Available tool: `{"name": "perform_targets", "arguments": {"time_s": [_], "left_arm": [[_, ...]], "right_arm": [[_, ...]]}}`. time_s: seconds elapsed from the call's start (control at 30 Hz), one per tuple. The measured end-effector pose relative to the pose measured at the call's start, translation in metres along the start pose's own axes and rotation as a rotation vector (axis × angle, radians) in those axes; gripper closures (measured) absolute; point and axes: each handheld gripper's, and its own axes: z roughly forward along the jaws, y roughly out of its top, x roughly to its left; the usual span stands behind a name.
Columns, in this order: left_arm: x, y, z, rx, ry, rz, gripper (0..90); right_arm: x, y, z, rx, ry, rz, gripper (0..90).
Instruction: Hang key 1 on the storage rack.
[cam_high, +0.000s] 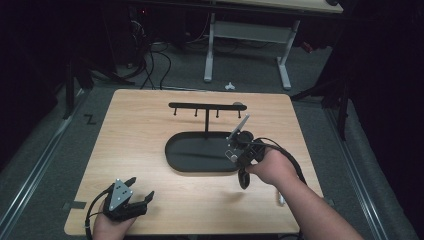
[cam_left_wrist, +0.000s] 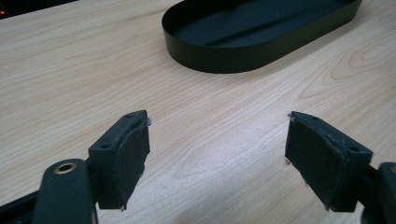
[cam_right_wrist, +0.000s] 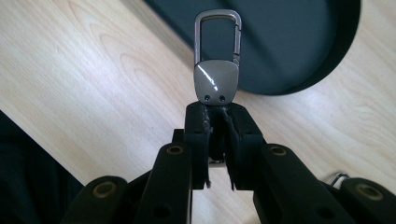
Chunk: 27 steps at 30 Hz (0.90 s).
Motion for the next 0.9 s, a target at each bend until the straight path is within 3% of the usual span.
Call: {"name": "perform_targets", "arguments": {"time_s": [0.17, 0.33, 0.53, 0.9], "left_arm": [[0.002, -0.001, -0.002, -0.004, 0.002, -0.01, 22.4], [-0.001, 0.001, 0.001, -0.002, -0.009, 0.004, 22.4], [-0.001, 0.002, 0.004, -0.002, -0.018, 0.004, 22.3], [-0.001, 0.002, 0.003, -0.003, -0.022, 0.007, 22.3]], "right_arm": [[-0.003, 0.007, -0.006, -0.016, -0.004, 0.008, 80.4], [-0.007, 0.018, -0.011, -0.036, -0.003, 0.031, 80.4], [-0.007, 0.036, -0.023, -0.062, -0.015, 0.014, 80.4], [-0.013, 0.056, -0.037, -0.086, -0.033, 0.043, 80.4]]}}
